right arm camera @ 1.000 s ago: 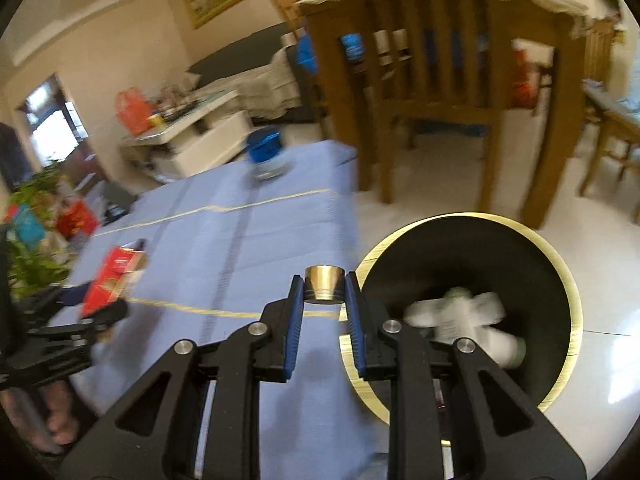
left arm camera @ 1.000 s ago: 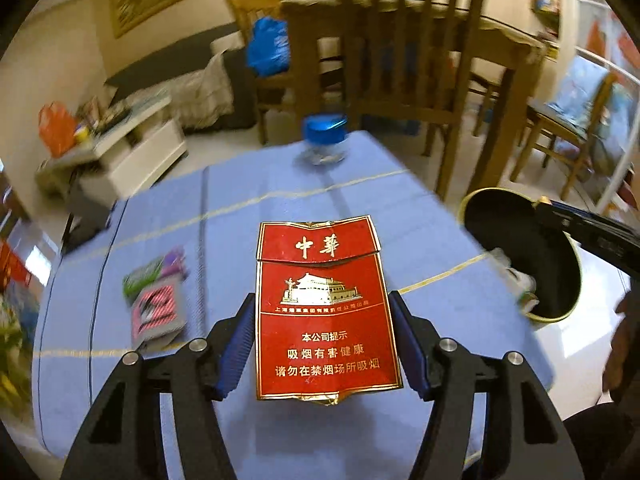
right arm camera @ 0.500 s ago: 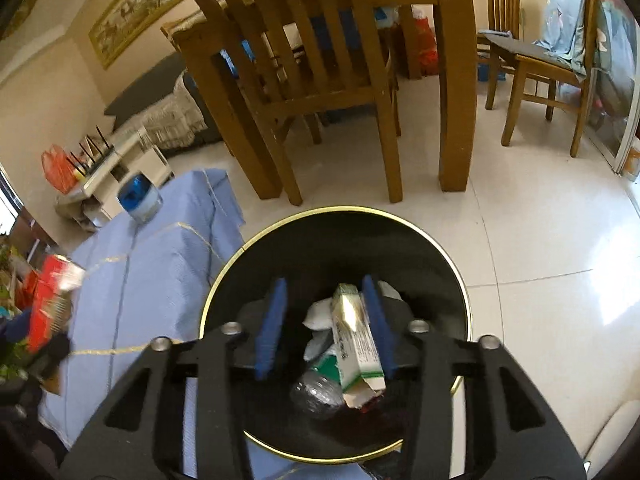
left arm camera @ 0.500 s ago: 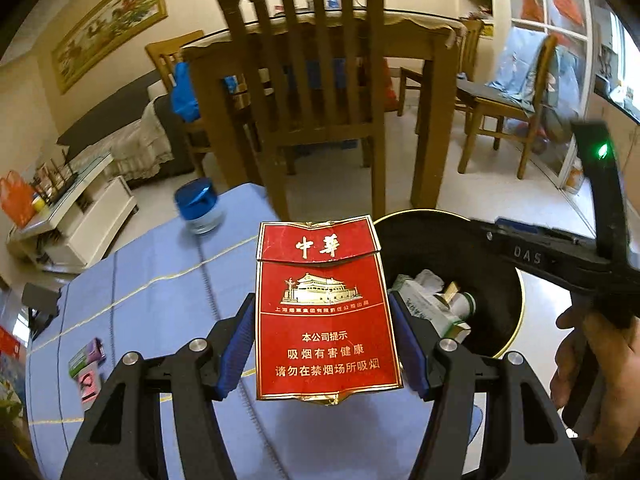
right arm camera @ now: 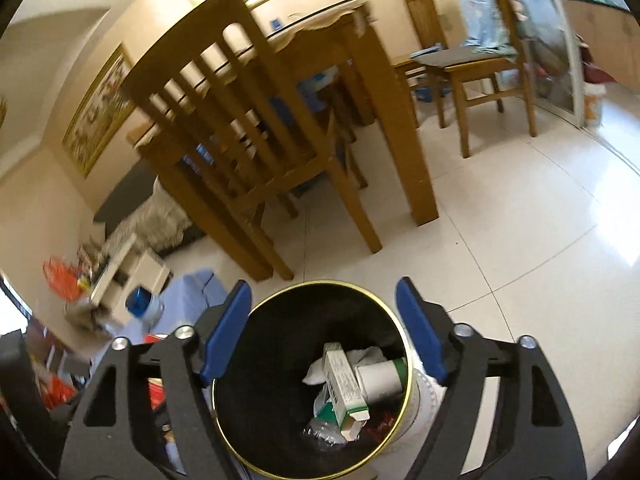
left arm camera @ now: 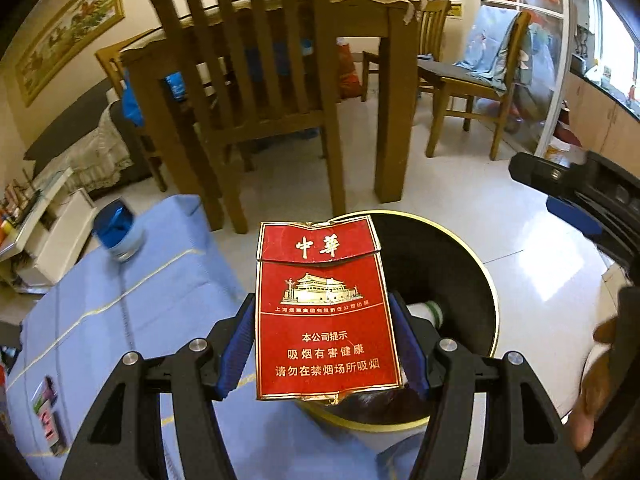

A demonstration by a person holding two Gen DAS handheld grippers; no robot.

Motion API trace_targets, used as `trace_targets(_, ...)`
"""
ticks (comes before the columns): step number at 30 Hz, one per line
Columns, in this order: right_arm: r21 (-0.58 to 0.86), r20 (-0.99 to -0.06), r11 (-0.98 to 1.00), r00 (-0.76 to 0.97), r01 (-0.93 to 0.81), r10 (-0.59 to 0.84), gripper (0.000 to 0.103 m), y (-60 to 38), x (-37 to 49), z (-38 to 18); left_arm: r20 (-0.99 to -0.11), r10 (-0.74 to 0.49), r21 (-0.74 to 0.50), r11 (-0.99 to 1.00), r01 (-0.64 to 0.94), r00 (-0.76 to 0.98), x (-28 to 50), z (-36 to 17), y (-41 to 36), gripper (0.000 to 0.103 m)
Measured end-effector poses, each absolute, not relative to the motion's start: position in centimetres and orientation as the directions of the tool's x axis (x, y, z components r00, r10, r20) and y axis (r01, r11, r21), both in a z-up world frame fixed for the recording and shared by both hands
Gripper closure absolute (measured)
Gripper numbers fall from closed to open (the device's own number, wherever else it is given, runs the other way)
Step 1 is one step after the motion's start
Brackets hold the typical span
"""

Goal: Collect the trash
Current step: 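Drop the cigarette pack and gold cap into the black bin with both tools, then return to the table and grasp the pink card with the right tool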

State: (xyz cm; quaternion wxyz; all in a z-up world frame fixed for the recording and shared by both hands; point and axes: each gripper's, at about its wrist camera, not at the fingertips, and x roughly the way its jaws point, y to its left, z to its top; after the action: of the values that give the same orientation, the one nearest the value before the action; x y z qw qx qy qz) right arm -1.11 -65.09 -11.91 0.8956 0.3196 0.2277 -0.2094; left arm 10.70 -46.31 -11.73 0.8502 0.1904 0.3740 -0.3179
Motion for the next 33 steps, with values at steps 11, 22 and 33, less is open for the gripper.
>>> trace_targets(11,0.487,-0.528,0.692,0.811,0.533,-0.253,0.023,-65.8,-2.0,-11.7,-0.775,-0.425,0.055,0.693,0.719,0.469,10.5,-13.1,-48.4,0.040)
trace_targets(22,0.421,-0.565,0.717,0.779,0.556,-0.272,0.021,-64.6,-0.5,-12.0,-0.746,-0.419,0.090,0.707,0.701,0.518,10.2,-12.0,-46.4,0.026)
trace_targets(33,0.294,-0.600,0.789,0.747,0.539,-0.287,0.019,-60.4,3.1,-11.9,-0.699,-0.415,0.065,0.774,0.630,0.582,10.5,-9.2,-38.8,0.023)
